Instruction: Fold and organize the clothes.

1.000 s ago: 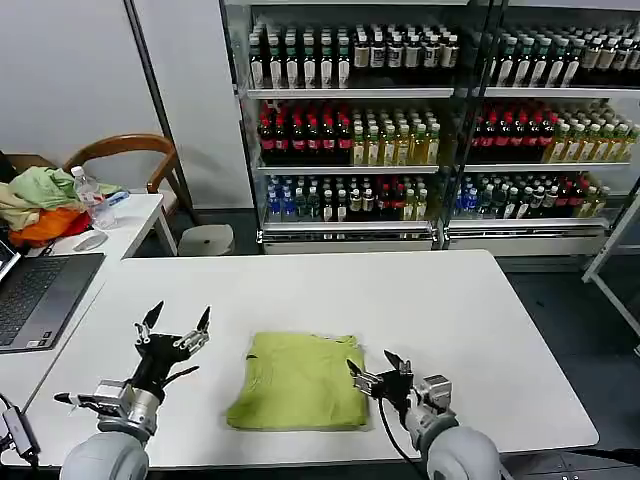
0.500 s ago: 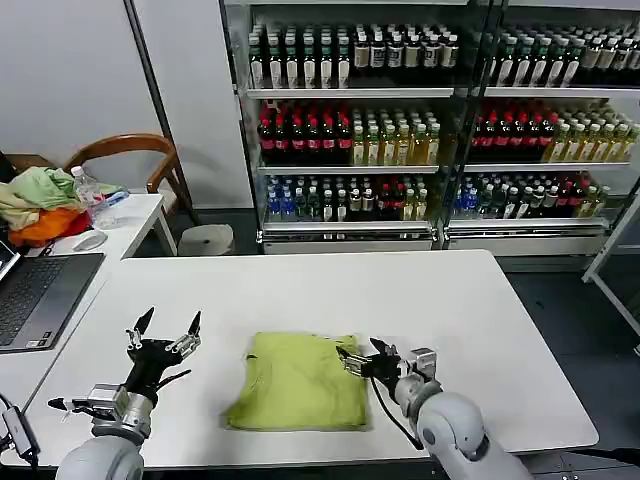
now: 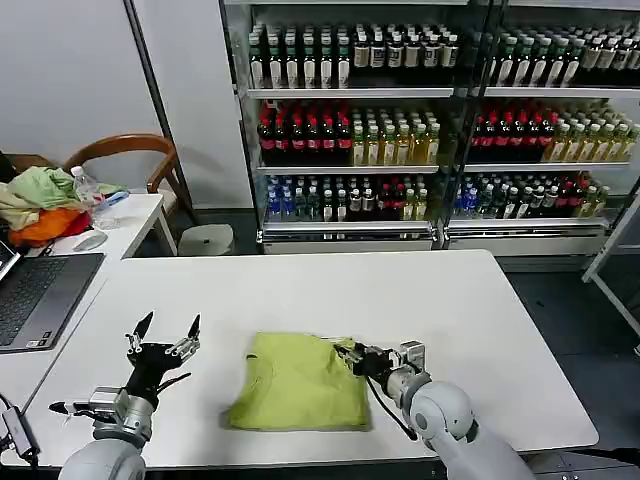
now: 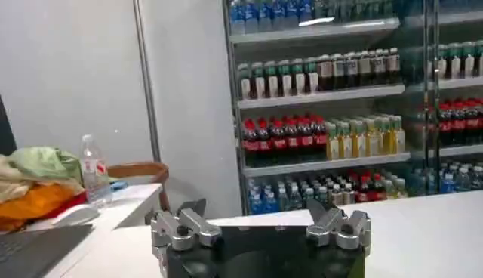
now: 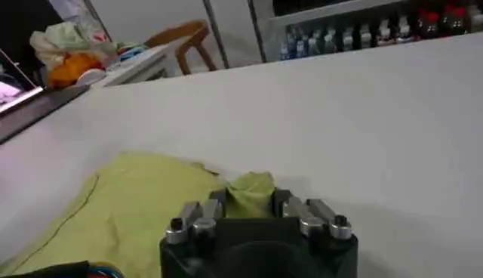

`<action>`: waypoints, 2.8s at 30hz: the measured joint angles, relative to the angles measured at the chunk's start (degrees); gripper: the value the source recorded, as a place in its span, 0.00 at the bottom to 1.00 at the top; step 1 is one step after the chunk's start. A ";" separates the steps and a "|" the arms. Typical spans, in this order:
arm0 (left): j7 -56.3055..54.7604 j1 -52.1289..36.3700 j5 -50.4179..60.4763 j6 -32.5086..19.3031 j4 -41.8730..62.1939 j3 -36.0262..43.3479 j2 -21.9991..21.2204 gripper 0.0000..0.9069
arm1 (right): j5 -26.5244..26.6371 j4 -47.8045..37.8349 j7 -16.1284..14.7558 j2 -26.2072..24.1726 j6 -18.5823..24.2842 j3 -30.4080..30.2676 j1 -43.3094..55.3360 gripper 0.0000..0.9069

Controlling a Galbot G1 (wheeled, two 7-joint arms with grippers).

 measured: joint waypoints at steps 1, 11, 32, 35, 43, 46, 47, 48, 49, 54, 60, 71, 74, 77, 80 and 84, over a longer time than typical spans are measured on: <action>-0.03 -0.05 0.01 -0.02 0.10 0.06 0.00 1.00 | 0.10 -0.26 -0.07 0.03 0.00 -0.18 0.18 0.00; -0.18 -0.38 0.22 -0.09 0.49 0.86 0.14 1.00 | -0.39 -1.17 -0.59 0.42 0.10 0.51 2.50 0.00; -0.28 0.39 1.34 -0.26 0.21 1.65 -0.23 1.00 | -1.59 -9.54 8.31 4.92 3.15 1.33 10.38 0.00; -0.31 0.40 1.57 -0.38 0.41 1.88 -0.34 1.00 | -1.49 -10.40 9.87 5.21 3.56 1.60 10.62 0.00; -0.33 -0.07 1.62 -0.41 0.63 2.50 -0.15 1.00 | -1.76 -11.69 10.88 5.31 4.70 2.23 11.58 0.00; -0.33 -0.06 1.72 -0.41 0.63 2.69 -0.17 1.00 | -2.05 -11.93 10.57 5.28 4.73 2.11 11.97 0.00; -0.33 -0.06 1.74 -0.41 0.63 2.70 -0.19 1.00 | -2.09 -12.05 10.46 5.29 4.73 2.09 12.08 0.00; -0.33 -0.06 1.74 -0.41 0.63 2.71 -0.19 1.00 | -2.11 -12.23 10.32 5.29 4.72 2.02 12.22 0.00; -0.33 -0.07 1.74 -0.41 0.63 2.71 -0.19 1.00 | -2.17 -12.40 10.13 5.29 4.68 1.93 12.38 0.00; -0.33 -0.15 1.75 -0.41 0.66 2.70 -0.21 1.00 | -2.35 -12.56 9.23 5.15 4.12 1.77 12.95 1.00; -0.33 -0.23 1.76 -0.38 0.84 2.70 -0.33 1.00 | -2.54 -12.54 8.94 5.15 2.85 1.69 13.22 1.00; -0.35 -0.28 1.78 -0.37 0.83 2.83 -0.48 1.00 | -5.12 -12.52 7.32 4.21 2.72 2.94 12.97 1.00; -0.35 -0.32 1.80 -0.36 0.83 2.84 -0.50 1.00 | -6.20 -11.38 6.54 3.65 3.02 3.55 12.60 1.00; -0.35 -0.26 1.85 -0.36 0.78 2.95 -0.54 1.00 | -7.59 -9.67 5.76 2.82 3.42 4.47 11.95 1.00; -0.35 -0.25 1.96 -0.37 0.77 3.07 -0.51 1.00 | -9.36 -7.81 5.30 1.83 4.38 5.55 11.05 1.00; -0.30 -0.45 1.98 -0.63 0.77 3.27 -0.29 1.00 | -11.98 -5.49 4.59 0.69 6.28 7.26 9.65 1.00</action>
